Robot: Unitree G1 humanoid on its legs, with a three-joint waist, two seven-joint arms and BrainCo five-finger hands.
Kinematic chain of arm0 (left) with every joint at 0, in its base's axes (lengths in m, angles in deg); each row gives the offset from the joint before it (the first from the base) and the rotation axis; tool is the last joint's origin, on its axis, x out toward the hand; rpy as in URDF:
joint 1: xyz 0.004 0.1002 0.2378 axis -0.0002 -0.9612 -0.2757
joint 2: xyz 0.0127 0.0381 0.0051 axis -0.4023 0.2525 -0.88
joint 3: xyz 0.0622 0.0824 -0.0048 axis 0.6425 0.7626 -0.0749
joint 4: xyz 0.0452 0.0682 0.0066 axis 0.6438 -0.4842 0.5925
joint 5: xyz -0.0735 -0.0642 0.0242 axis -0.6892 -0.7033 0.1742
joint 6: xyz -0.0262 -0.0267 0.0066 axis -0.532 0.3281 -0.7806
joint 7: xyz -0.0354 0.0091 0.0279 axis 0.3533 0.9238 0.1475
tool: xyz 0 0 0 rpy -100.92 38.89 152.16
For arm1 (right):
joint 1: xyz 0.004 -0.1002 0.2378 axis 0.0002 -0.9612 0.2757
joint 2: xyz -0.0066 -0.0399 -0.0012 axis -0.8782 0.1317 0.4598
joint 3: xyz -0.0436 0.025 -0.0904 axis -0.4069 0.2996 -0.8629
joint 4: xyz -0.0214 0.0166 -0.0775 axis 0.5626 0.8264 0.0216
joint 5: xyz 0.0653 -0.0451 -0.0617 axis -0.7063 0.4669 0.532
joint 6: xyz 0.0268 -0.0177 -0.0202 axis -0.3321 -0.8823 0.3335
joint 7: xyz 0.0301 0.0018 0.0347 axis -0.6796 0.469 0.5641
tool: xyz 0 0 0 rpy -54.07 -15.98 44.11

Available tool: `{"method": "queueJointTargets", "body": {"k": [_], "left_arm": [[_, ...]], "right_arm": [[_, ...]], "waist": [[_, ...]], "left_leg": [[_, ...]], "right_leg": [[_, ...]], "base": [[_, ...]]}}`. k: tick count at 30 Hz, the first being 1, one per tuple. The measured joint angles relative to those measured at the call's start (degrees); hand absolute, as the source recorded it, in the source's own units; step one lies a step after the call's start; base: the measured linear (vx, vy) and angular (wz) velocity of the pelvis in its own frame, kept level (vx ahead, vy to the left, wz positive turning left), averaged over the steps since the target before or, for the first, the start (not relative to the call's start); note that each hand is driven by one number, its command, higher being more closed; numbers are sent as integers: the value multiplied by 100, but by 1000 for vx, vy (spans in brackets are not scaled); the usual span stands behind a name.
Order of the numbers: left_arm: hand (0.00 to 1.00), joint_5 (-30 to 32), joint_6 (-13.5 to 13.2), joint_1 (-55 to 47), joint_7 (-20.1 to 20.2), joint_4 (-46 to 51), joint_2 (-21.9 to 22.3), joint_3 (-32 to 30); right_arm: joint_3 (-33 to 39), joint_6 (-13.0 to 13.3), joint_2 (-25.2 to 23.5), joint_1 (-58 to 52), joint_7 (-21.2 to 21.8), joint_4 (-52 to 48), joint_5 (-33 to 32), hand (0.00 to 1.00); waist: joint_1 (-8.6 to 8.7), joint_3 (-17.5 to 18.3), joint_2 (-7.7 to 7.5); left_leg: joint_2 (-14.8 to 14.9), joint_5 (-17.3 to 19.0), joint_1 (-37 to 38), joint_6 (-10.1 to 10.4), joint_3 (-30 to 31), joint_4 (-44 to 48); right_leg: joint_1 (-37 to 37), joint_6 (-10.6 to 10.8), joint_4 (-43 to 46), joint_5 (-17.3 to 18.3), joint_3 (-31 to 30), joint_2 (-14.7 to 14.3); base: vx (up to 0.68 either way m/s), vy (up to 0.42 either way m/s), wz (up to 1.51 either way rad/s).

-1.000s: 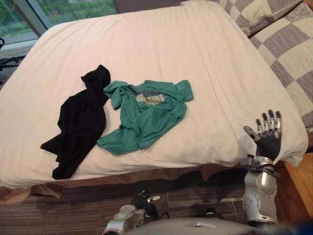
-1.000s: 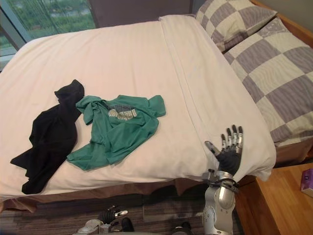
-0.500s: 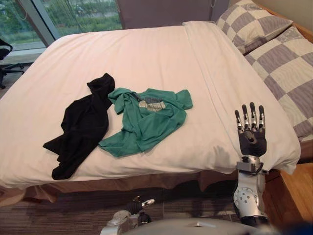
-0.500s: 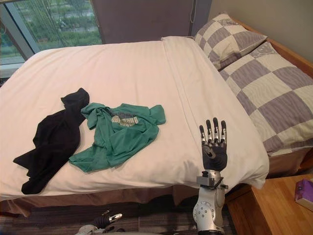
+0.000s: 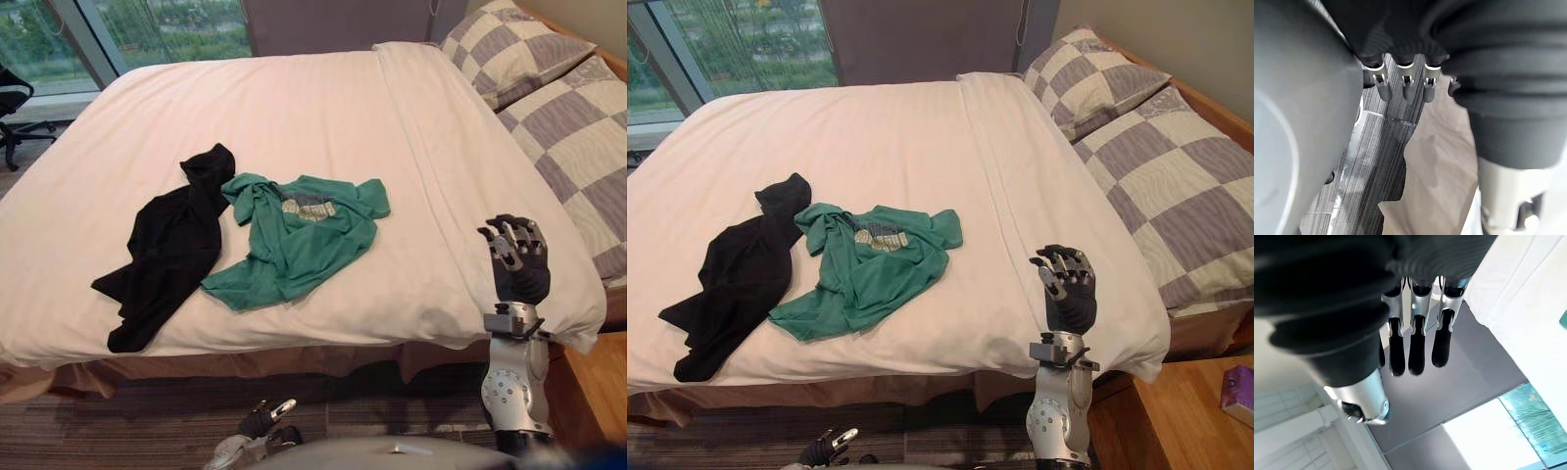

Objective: Tidy the bed and pick cloth on bed and put in laundry

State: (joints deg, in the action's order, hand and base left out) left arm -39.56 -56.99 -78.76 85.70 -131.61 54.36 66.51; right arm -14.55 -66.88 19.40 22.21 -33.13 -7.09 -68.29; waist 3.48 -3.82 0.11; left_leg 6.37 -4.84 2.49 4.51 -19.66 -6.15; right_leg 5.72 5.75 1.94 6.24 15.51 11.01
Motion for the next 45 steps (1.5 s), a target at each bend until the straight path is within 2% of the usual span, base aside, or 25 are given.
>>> {"method": "queueJointTargets", "body": {"k": [1, 3, 5, 7, 10, 12, 13, 16, 17, 19, 20, 23, 24, 25, 30, 32, 33, 35, 38, 42, 45], "left_arm": [[0, 3, -12, -2, 0, 3, 3, 0], [0, 7, -26, 83, -1, 4, -10, 2], [0, 10, -31, 332, -6, 7, -19, 6], [0, 10, -133, 688, -24, 10, -16, 11], [0, 9, -198, 1151, -155, 33, 116, 11], [0, 6, -257, 1276, -199, 75, 148, 10], [0, -2, -311, 1404, -250, 221, 202, 11], [0, -6, -405, 1710, -265, 309, 265, 9], [0, -5, -424, 1891, -388, 381, 298, 5], [0, -2, -428, 2012, -475, 440, 322, 3], [0, 2, -425, 2240, -612, 463, 351, 2], [0, 4, -406, 2553, -790, 483, 437, -2], [0, 4, -404, 2716, -892, 533, 476, -1], [0, 2, -407, 2760, -916, 579, 486, -2], [0, -9, -527, 3163, -1139, 673, 636, -84], [0, 43, -574, 3341, -1307, 666, 679, -184], [0, 129, -575, 3426, -1513, 644, 700, -264], [0, 183, -466, 3479, -1787, 643, 714, -269], [0, -15, -341, 3645, -2168, 676, 878, -609], [0, -136, -337, 3864, -2216, 701, 872, -1030], [0, -170, -350, 3907, -2218, 697, 871, -1289]], "right_arm": [[56, -2, 26, 43, -36, -77, 1, 100], [182, -5, 191, 420, -115, -89, 3, 100], [419, -4, 459, 919, -296, -116, 1, 100], [701, -3, 699, 1559, -522, -157, -5, 100], [972, -15, 833, 2087, -807, -561, -36, 100], [1022, -28, 839, 2226, -869, -739, -76, 100], [1030, -37, 891, 2409, -917, -954, -177, 100], [1115, -31, 1133, 2548, -992, -1130, -490, 100], [1314, 18, 1236, 2689, -1093, -1160, -693, 100], [1466, 89, 1293, 2811, -1209, -1159, -827, 100], [1708, 235, 1307, 3016, -1384, -1155, -1061, 100], [2021, 479, 1311, 3256, -1564, -1127, -1382, 100], [2168, 601, 1306, 3357, -1647, -1074, -1567, 100], [2210, 661, 1305, 3373, -1661, -1013, -1665, 100], [2406, 735, 1341, 3859, -1803, -133, -2054, 100], [2477, 721, 1351, 3918, -1738, 159, -2289, 100], [2565, 717, 1347, 3919, -1577, 248, -2446, 100], [2597, 669, 1340, 3863, -1368, 406, -2626, 100], [2607, 392, 1157, 3442, -1125, 1142, -3124, 100], [2606, 306, 712, 2858, -738, 1721, -3812, 100], [2576, 273, 522, 2562, -402, 2102, -3892, 100]], "waist": [[0, -10, -40], [13, -88, 32], [14, -338, 31], [-17, -755, 4], [-120, -1217, 44], [-140, -1410, 32], [-150, -1560, 62], [-267, -1790, 140], [-301, -1896, 172], [-307, -1964, 187], [-309, -2103, 183], [-314, -2303, 185], [-321, -2478, 192], [-325, -2497, 187], [-336, -2621, 210], [-335, -2624, 212], [-335, -2624, 212], [-291, -2629, 208], [-298, -2649, 173], [-270, -2650, 171], [-207, -2664, 165]], "left_leg": [[24, -26, -95, -15, -17, 1], [72, -102, -306, -25, -32, 3], [141, -231, -594, -25, -30, 11], [236, -407, -992, -41, -23, 42], [325, -567, -1389, -50, -36, 64], [347, -562, -1530, -50, -32, 226], [416, -500, -1922, -57, -38, 515], [560, -417, -2466, -108, -55, 875], [648, -348, -2801, -109, -73, 1055], [703, -343, -3053, -124, -75, 1178], [787, -345, -3428, -171, -67, 1408], [849, -345, -3900, -176, -54, 1701], [876, -324, -4108, -198, -103, 1870], [895, -281, -4270, -228, -138, 1975], [1087, 117, -5307, -340, -187, 3095], [1197, 276, -5734, -391, -154, 3534], [1270, 394, -5984, -431, -136, 3813], [1375, 558, -6297, -486, -90, 4151], [1469, 681, -6438, -474, -124, 4462], [1527, 702, -6558, -472, -129, 4592], [1573, 710, -6502, -485, -165, 4649]], "right_leg": [[-143, -19, 66, 16, -39, -8], [-410, -42, 194, 14, -81, -39], [-761, -65, 380, -28, -103, -86], [-1276, -124, 698, 5, -114, -145], [-1887, -198, 1229, 120, -145, -152], [-2036, -226, 1426, 202, -146, -116], [-2446, -270, 1786, 344, -156, -83], [-2994, -351, 2122, 412, -189, -110], [-3330, -382, 2288, 432, -185, -116], [-3559, -397, 2386, 437, -180, -119], [-3914, -430, 2559, 455, -182, -124], [-4362, -470, 2816, 480, -201, -97], [-4581, -491, 2966, 505, -239, -74], [-4764, -490, 3065, 533, -277, -65], [-5820, -523, 3901, 728, -553, 9], [-6238, -532, 4228, 812, -634, 13], [-6479, -538, 4430, 865, -692, 18], [-6753, -513, 4681, 955, -744, 19], [-6975, -524, 4931, 990, -878, 12], [-7137, -566, 5074, 994, -904, 4], [-7129, -610, 5125, 975, -943, -22]], "base": [[-15, -3, -5], [-8, -3, -4], [-36, -8, 1], [-126, -25, 6], [-88, -32, 6], [-100, -74, 9], [-107, -84, 11], [-107, -94, -2], [-98, -53, -2], [-65, -38, 1], [-33, -36, 1], [-3, -31, 4], [0, 0, 0], [0, 0, 0], [-57, -27, -7], [-80, -17, -6], [-107, -19, -11], [-93, -13, -10], [-64, -18, -13], [-34, -30, -7], [-27, -46, -10]]}}
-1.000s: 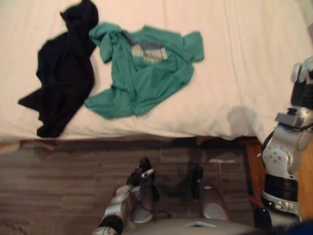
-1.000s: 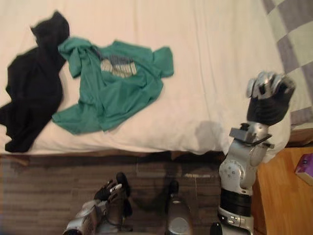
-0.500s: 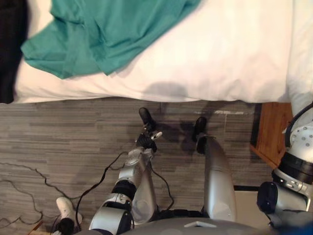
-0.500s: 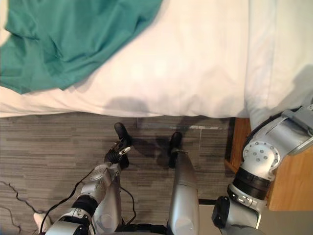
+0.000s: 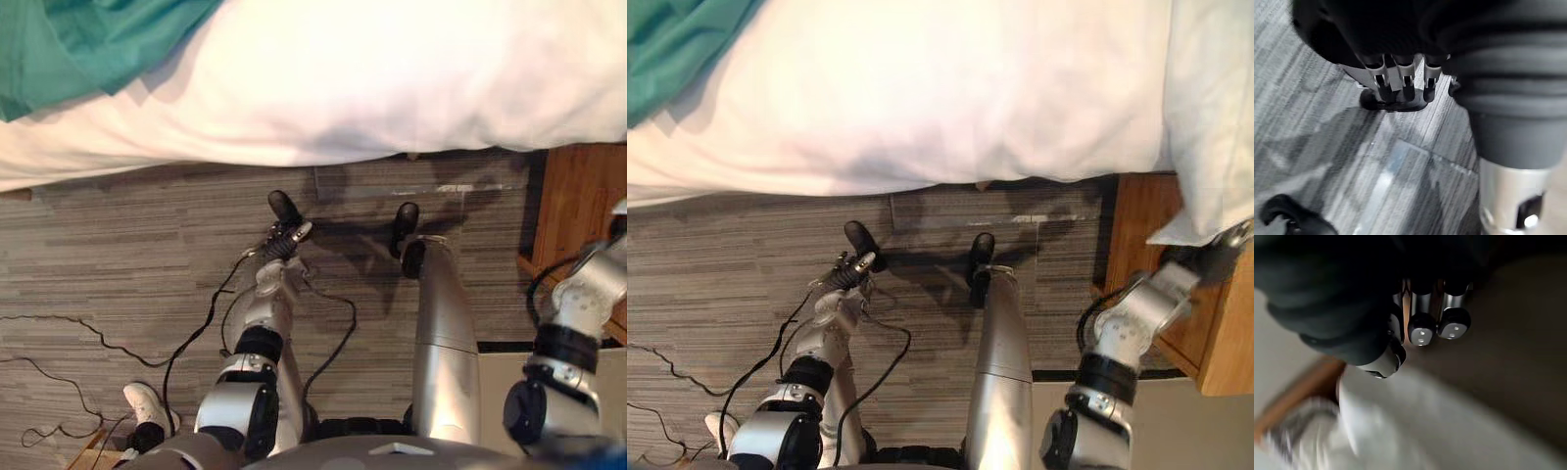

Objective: Tidy the bed and pick cloth on bed and put in laundry

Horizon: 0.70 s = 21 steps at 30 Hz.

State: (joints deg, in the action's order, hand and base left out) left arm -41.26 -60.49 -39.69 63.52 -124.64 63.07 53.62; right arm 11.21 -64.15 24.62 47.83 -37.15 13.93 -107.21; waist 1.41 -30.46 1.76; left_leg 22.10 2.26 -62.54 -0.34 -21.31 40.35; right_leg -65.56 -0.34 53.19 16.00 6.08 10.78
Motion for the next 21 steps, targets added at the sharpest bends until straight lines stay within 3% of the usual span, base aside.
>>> {"method": "queueJointTargets", "body": {"k": [1, 3, 5, 7, 8, 10, 11, 13, 16, 21], "left_arm": [[0, -50, -14, 0, 0, -4, -1, -131], [0, -66, -27, -5, 14, -27, -2, -291], [0, -63, -51, -56, 10, -171, -23, -482], [0, -42, -120, -398, 153, -221, -207, -463], [0, -32, -140, -497, 235, -219, -247, -445], [0, 192, -339, -1008, 639, -227, -372, -195], [0, 207, -437, -1196, 806, -260, -383, -87], [0, 185, -580, -1554, 1130, -356, -370, 103], [0, 233, -919, -2088, 1739, -558, -309, 419], [0, 359, -1055, -2705, 2358, -813, -272, 624]], "right_arm": [[-3, -2, 0, -100, 116, 187, 55, 0], [-2, -5, -25, -191, 172, 456, 279, 0], [0, -8, -148, -490, 150, 742, 1043, 0], [-297, -65, -218, -1048, -16, 1172, 2768, 0], [-365, -78, -217, -1184, -79, 1267, 3277, 0], [-750, -129, -235, -1785, -307, 1748, 5107, 0], [-851, -145, -279, -1945, -358, 1976, 5621, 0], [-976, -151, -438, -2259, -359, 2298, 6164, 0], [-1166, -225, -766, -2606, -115, 2681, 6267, 0], [-1161, -383, -1000, -2955, 95, 3090, 6374, 0]], "waist": [[31, -1, -2], [73, -12, -21], [77, -15, -32], [93, 6, -82], [99, 11, -89], [97, 156, -162], [98, 277, -216], [92, 604, -280], [68, 1092, -497], [97, 1844, -508]], "left_leg": [[5, -2, 83, -6, -19, -2], [9, 3, 288, -11, -45, -22], [7, 22, 768, 15, -111, -143], [-38, -29, 1727, 101, -426, -705], [-56, -69, 1968, 113, -523, -858], [-192, -196, 2934, 162, -827, -1554], [-239, -235, 3213, 165, -927, -1757], [-278, -360, 3692, 200, -1043, -2097], [-499, -425, 4620, 251, -1214, -2680], [-1015, -567, 5602, 446, -1355, -3566]], "right_leg": [[60, -10, 0, -7, -32, -19], [248, -9, -17, 2, -48, -31], [686, -19, -114, 36, -50, -45], [1513, 56, -566, -6, -30, -54], [1715, 73, -680, -21, -18, -52], [2630, 153, -1234, -69, 111, -1], [2913, 171, -1418, -78, 178, 24], [3487, 221, -1790, -95, 349, 37], [4582, 404, -2570, -204, 548, 80], [5738, 646, -3770, -640, 680, 240]], "base": [[-23, -54, -12], [-9, -58, -11], [9, -76, -13], [45, -79, -14], [86, -55, -6], [141, -13, 10], [174, 11, 16], [245, 12, 23], [290, 49, 12], [268, 114, 1]]}}
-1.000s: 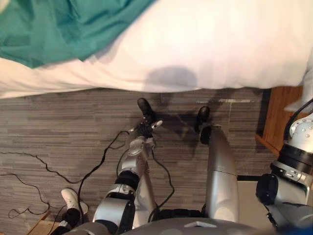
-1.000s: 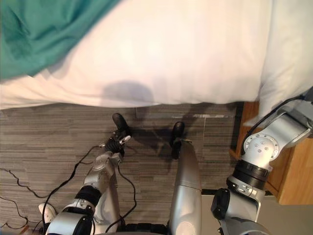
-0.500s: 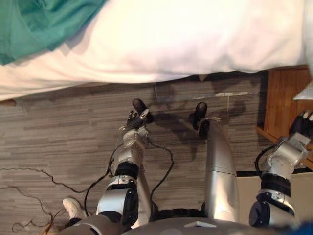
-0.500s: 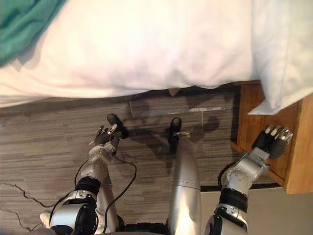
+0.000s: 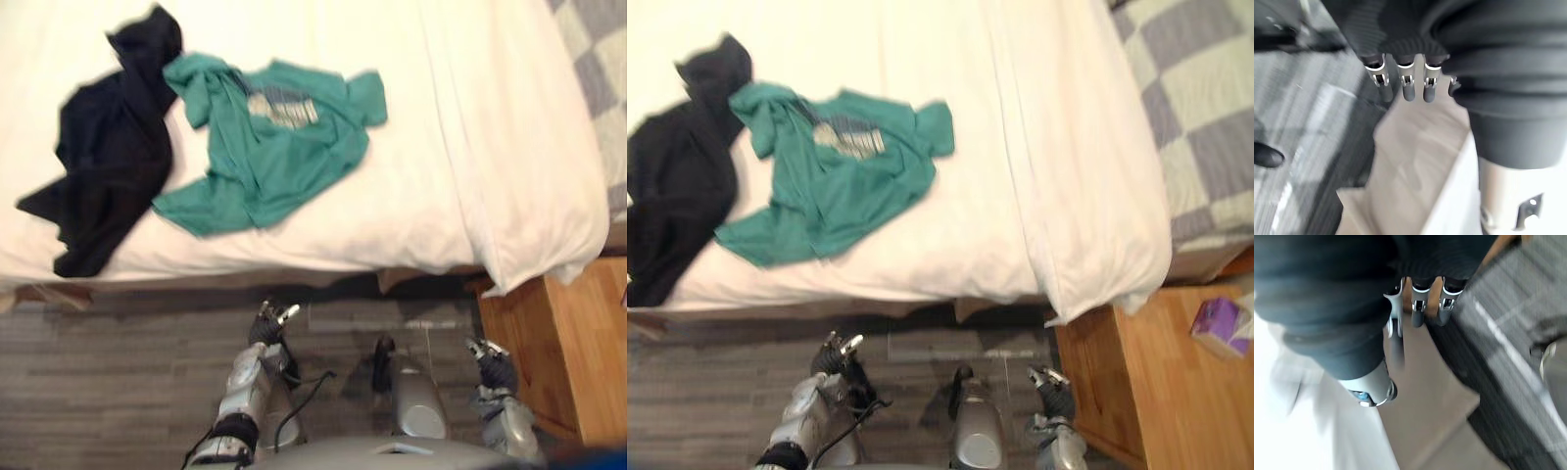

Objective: Tidy the bed and pick cloth on bed and put in laundry

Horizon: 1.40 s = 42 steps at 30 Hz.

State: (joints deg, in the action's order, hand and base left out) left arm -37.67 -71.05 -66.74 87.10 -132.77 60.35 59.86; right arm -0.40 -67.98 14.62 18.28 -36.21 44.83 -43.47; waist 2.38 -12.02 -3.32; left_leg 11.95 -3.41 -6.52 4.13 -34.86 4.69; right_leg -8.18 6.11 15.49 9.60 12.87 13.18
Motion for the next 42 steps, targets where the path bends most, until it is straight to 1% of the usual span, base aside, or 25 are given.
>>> {"method": "queueJointTargets", "body": {"k": [2, 6, 8, 9, 11, 12, 14, 15, 16, 19, 20, 21, 22, 23, 24, 25, 26, 28, 29, 32, 34, 35, 37, 41, 42], "left_arm": [[0, 87, -21, -235, 119, -316, -27, -1], [0, 190, 101, -365, -200, -630, -168, -3], [0, 351, 180, -418, -455, -587, -109, -261], [0, 366, 175, -427, -538, -518, -83, -338], [0, 395, 167, -496, -819, -416, -16, -540], [0, 414, 163, -528, -846, -411, 10, -582], [0, 493, 128, -571, -853, -405, -47, -845], [0, 497, 46, -571, -863, -373, -107, -1090], [0, 496, -47, -614, -915, -347, -23, -1290], [0, 558, -228, -924, -879, -338, 67, -1365], [0, 686, -356, -951, -834, -334, 66, -1353], [0, 732, -370, -955, -816, -333, 66, -1348], [0, 780, -361, -965, -740, -340, 87, -1325], [0, 811, -321, -938, -743, -378, 49, -1353], [0, 825, -248, -970, -793, -470, -35, -1399], [0, 831, -163, -1091, -854, -596, -130, -1400], [0, 840, -119, -1126, -869, -612, -169, -1384], [0, 907, -38, -1037, -888, -748, -327, -940], [0, 988, 23, -878, -804, -781, -399, -542], [0, 1051, 108, -430, -602, -761, -318, -149], [0, 1286, 216, -257, -540, -755, -154, 91], [0, 1477, 224, -221, -520, -750, -130, 222], [0, 1608, 287, -257, -566, -608, -119, 209], [0, 1405, 137, -450, -491, -139, -105, 185], [0, 1362, 19, -545, -472, -75, -72, 134]], "right_arm": [[-9, -15, -11, -87, 55, 357, 1, 0], [0, -98, -68, -263, 68, 742, -21, 0], [32, -151, -105, -393, 62, 800, -72, 0], [32, -178, -92, -396, 53, 780, -91, 0], [-36, -384, 23, -372, -66, 732, -115, 0], [-37, -422, 20, -364, -101, 715, -109, 0], [-30, -562, -35, -334, -262, 638, 155, 0], [12, -571, -102, -360, -302, 597, 283, 0], [16, -552, -53, -331, -311, 624, 355, 0], [14, -543, 32, -460, -251, 630, 392, 0], [26, -542, 19, -552, -182, 644, 375, 0], [35, -541, 9, -582, -177, 643, 367, 0], [60, -544, 3, -674, -178, 651, 353, 0], [120, -578, -54, -669, -181, 784, 382, 0], [299, -540, -169, -648, -297, 819, 447, 0], [432, -533, -136, -559, -269, 923, 635, 0], [430, -528, -108, -522, -178, 990, 751, 0], [222, -476, -93, -455, 71, 1165, 1119, 0], [-48, -370, 14, -452, 298, 1157, 1268, 0], [-739, -209, 248, -426, 623, 1125, 1540, 0], [-1051, -65, 546, -338, 818, 1138, 1550, 0], [-1231, -8, 605, -280, 830, 1117, 1465, 0], [-1703, -112, 589, -153, 841, 920, 1336, 0], [-2316, -307, 410, 2, 582, 310, 1336, 0], [-2484, -426, 458, 101, 537, 219, 1349, 0]], "waist": [[18, 264, 98], [166, 383, 226], [120, 326, 201], [125, 310, 241], [113, 290, 345], [114, 293, 343], [85, 322, 152], [37, 334, -150], [-78, 330, -34], [-148, 382, 86], [-155, 407, 119], [-151, 423, 119], [-143, 522, 129], [-162, 547, 45], [-200, 632, 50], [-225, 759, 119], [-181, 760, 121], [-52, 780, 134], [106, 787, 145], [173, 782, 153], [304, 739, 367], [300, 722, 378], [217, 566, 154], [-47, 326, 25], [-80, 294, 141]], "left_leg": [[-313, -48, 564, 51, -49, -442], [-431, 81, 942, 25, 396, -625], [-84, 826, 446, -69, 791, 925], [51, 977, 237, -47, 945, 1436], [370, 1403, -325, 19, 1363, 2857], [363, 1500, -327, 16, 1399, 2890], [123, 1632, -317, 46, 1390, 2788], [-94, 1563, -342, 44, 1407, 2820], [313, 1942, -460, -353, 1587, 3615], [1229, 2099, -139, -201, 2119, 3734], [1535, 1989, 32, 26, 2199, 3401], [1585, 1938, 86, 163, 2141, 3300], [1573, 1980, 238, 809, 1796, 3062], [1373, 2204, 201, 949, 1601, 3276], [1257, 2386, 219, 912, 1388, 3329], [1231, 2377, 420, 826, 1006, 3112], [1182, 2306, 536, 780, 920, 2922], [858, 1786, 877, 559, 687, 1801], [448, 1264, 959, 339, 711, 863], [-322, 742, 899, 28, 920, -77], [-647, 616, 843, -129, 1381, -248], [-796, 582, 866, -183, 1550, -267], [-977, 563, 675, -258, 1645, 293], [-773, 655, -218, -268, 1670, 2319], [-596, 953, -379, -242, 1682, 2680]], "right_leg": [[507, 33, -330, -185, -8, 86], [899, -37, -105, -207, -253, 67], [1138, -148, 96, -121, -258, 72], [1170, -127, 185, -104, -238, 48], [1162, 100, 713, 278, -170, 108], [1149, 125, 805, 376, -152, 159], [1050, 171, 1003, 618, -122, 513], [1035, 304, 899, 701, -242, 807], [1062, 407, 709, 715, -318, 817], [1066, 638, 654, 665, -561, 918], [1042, 698, 651, 648, -633, 1067], [1043, 692, 632, 621, -631, 1148], [1121, 724, 385, 376, -558, 1427], [1157, 754, 167, -167, -596, 1720], [1130, 254, -167, -965, -434, 1822], [951, -148, -126, -1421, 235, 1738], [852, -58, 124, -1332, 479, 1623], [727, 141, 526, -767, 818, 717], [653, 169, 525, -410, 792, 43], [790, -101, -388, 215, 250, -877], [1174, -303, -868, 32, -265, -932], [1199, -276, -731, 199, -409, -801], [1177, -241, -139, 569, -219, -460], [1276, -328, 109, 848, -337, -211], [1290, -293, 200, 907, -350, -241]], "base": [[223, 153, -18], [148, 79, 34], [72, -7, 64], [-29, 46, 40], [-69, 118, 30], [-62, 119, 26], [-78, 69, 15], [-103, 11, -41], [-109, 75, -71], [-110, 272, -38], [-132, 514, 2], [-119, 739, 26], [-34, 569, 19], [-35, 738, -1], [-24, 766, -61], [-26, 766, -72], [-28, 722, -78], [-50, 628, -9], [-25, 467, 50], [-1, 278, 76], [5, 234, 106], [76, 137, 111], [17, 20, 93], [-96, -39, 34], [-104, 49, -16]]}}
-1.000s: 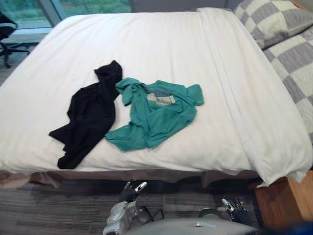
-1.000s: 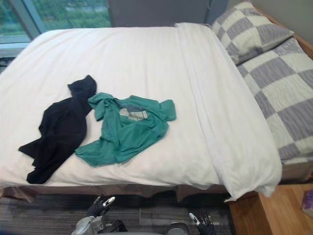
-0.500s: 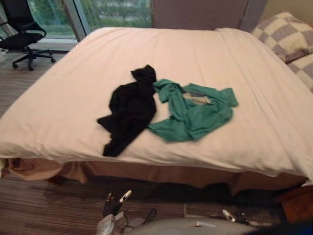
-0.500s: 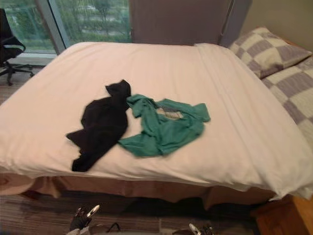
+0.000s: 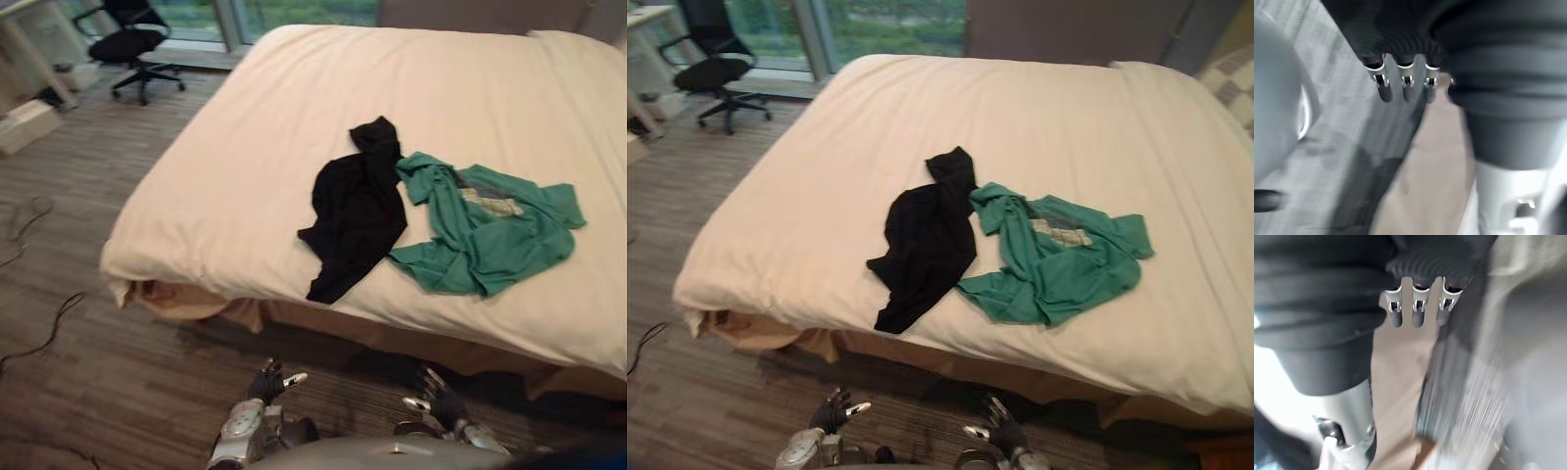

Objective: Tidy the bed and pick cloth on bed and put in laundry

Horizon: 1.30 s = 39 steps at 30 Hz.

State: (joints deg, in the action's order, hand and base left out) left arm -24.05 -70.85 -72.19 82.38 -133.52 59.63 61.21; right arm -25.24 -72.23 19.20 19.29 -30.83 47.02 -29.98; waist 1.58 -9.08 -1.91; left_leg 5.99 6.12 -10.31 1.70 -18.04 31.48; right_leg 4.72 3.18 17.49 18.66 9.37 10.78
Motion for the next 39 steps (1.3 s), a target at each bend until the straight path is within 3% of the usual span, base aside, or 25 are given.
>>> {"method": "queueJointTargets", "body": {"k": [2, 4, 6, 7, 8, 11, 12, 15, 16, 17, 22, 27, 32, 35, 39], "left_arm": [[0, 17, -153, -90, 132, -8, 39, -48], [0, 16, -248, -151, 222, -11, 63, -181], [0, 24, -255, -193, 339, -43, 117, -181], [0, 60, -254, -195, 388, -83, 183, -161], [0, 108, -260, -152, 439, -140, 168, -149], [0, 125, -308, -85, 446, -269, 104, -128], [0, 116, -284, -85, 450, -363, 60, -45], [0, -58, -155, 68, 565, -721, -111, 516], [0, -146, -95, 125, 598, -788, -118, 609], [0, -204, -58, 163, 593, -870, -73, 682], [0, -247, 30, 109, 554, -910, 120, 621], [0, -810, 36, 24, 295, -915, 160, 238], [0, -2152, 483, 13, -206, -912, 133, -713], [0, -3075, 864, -43, -880, -914, 76, -1927], [0, -3667, 1014, -190, -1370, -929, -145, -3632]], "right_arm": [[-23, -211, -5, 115, -87, -36, -304, 0], [-57, -395, -32, 167, -92, -57, -538, 0], [-18, -469, 17, 166, -123, -95, -654, 0], [27, -463, 42, 161, -175, -127, -715, 0], [37, -463, -74, 106, -296, -47, -801, 0], [39, -433, -130, 81, -494, 52, -905, 0], [41, -386, -147, 130, -548, 126, -902, 0], [141, -297, -154, 289, -785, 353, -895, 0], [180, -256, -132, 288, -863, 412, -901, 0], [309, -222, -83, 293, -984, 540, -915, 0], [604, -116, 164, 266, -1272, 861, -1026, 0], [901, -112, 85, 203, -1415, 952, -1490, 0], [1857, -124, -91, -19, -1630, 952, -2485, 0], [3056, -116, -31, -148, -1882, 869, -3010, 0], [4694, -18, 383, -354, -1847, 698, -3277, 0]], "waist": [[-11, 17, 131], [-49, 27, 124], [-36, 84, 228], [75, 105, 276], [133, 186, 64], [35, 269, -41], [98, 288, -35], [251, 329, 69], [251, 321, 103], [246, 370, 285], [273, 331, 589], [230, 349, 594], [204, 263, 506], [170, 224, 502], [87, 207, 562]], "left_leg": [[239, 242, 172, 6, 180, -422], [441, 185, 421, 93, 383, -1193], [657, 118, 637, 135, 275, -1750], [683, -115, 720, 444, 255, -1856], [432, 71, 816, 461, 118, -1791], [324, 166, 1177, 441, -363, -1975], [353, 155, 1387, 419, -486, -2110], [532, 90, 1594, 452, -634, -2329], [535, 79, 1591, 466, -635, -2350], [550, -18, 1618, 463, -639, -2455], [537, -340, 2087, 603, -958, -2971], [684, -408, 2407, 697, -1355, -3055], [689, -499, 2174, 729, -1437, -2856], [702, -596, 1874, 659, -1432, -2482], [724, -641, 1804, 626, -1437, -2444]], "right_leg": [[-38, 63, 106, 44, -250, 2], [-234, 129, 166, 45, -684, 39], [-396, 337, 281, 100, -1009, 41], [-435, 479, 350, 138, -1018, 68], [-445, 616, 499, 123, -1049, 381], [-886, 343, 1160, -264, -948, 559], [-932, 329, 1267, -334, -777, 546], [-918, 391, 385, -459, -266, 62], [-845, 101, -46, -673, -168, -76], [-668, 137, -389, -944, -120, -201], [-307, 111, -903, -1065, -245, -328], [-7, 63, -1346, -1261, -365, -485], [-30, 76, -1498, -1362, -245, -417], [-68, 76, -1440, -1362, 24, -276], [-25, 112, -1442, -1266, 376, -250]], "base": [[-76, 134, -51], [17, 224, -99], [95, 280, -80], [143, 319, -30], [133, 262, -27], [171, 252, -71], [186, 176, -60], [195, 69, -28], [166, -12, -12], [147, -1, -13], [137, -25, -22], [44, -43, -34], [-34, -42, 8], [-78, -34, 33], [-92, -32, 26]]}}
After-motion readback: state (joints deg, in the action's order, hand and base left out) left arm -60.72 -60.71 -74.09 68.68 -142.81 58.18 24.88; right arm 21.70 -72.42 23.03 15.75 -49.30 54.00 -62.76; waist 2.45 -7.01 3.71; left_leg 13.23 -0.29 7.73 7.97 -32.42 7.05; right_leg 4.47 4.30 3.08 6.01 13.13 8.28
